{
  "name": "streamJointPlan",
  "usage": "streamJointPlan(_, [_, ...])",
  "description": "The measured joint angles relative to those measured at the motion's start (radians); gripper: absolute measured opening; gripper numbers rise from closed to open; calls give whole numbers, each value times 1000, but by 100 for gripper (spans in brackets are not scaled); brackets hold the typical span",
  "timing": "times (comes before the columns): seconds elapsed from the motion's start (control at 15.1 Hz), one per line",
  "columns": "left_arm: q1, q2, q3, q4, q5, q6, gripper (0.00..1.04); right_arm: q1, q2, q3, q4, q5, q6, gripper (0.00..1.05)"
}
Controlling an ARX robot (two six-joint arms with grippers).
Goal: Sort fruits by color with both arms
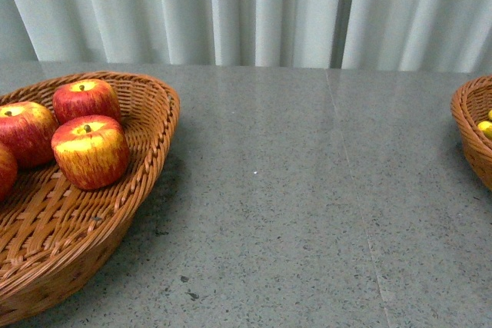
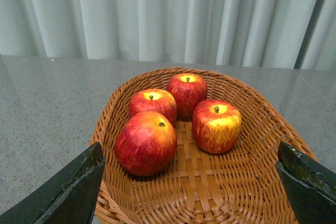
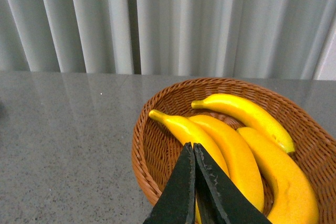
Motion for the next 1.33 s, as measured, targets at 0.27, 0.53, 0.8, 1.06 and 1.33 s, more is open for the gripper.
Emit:
streamJointPlan(0.27, [0, 0, 0, 1, 1, 0, 98, 0, 2, 0, -15, 0, 2, 2])
streamJointPlan(0.53, [0, 0, 0, 1, 0, 0, 98, 0, 2, 0, -14, 0, 2, 2])
streamJointPlan(0.8, [0, 0, 0, 1, 1, 0, 98, 0, 2, 0, -14, 0, 2, 34])
streamJointPlan(1.06, [0, 0, 0, 1, 0, 0, 98, 0, 2, 0, -14, 0, 2, 81])
streamJointPlan(1.33, [0, 0, 0, 1, 1, 0, 98, 0, 2, 0, -14, 0, 2, 98])
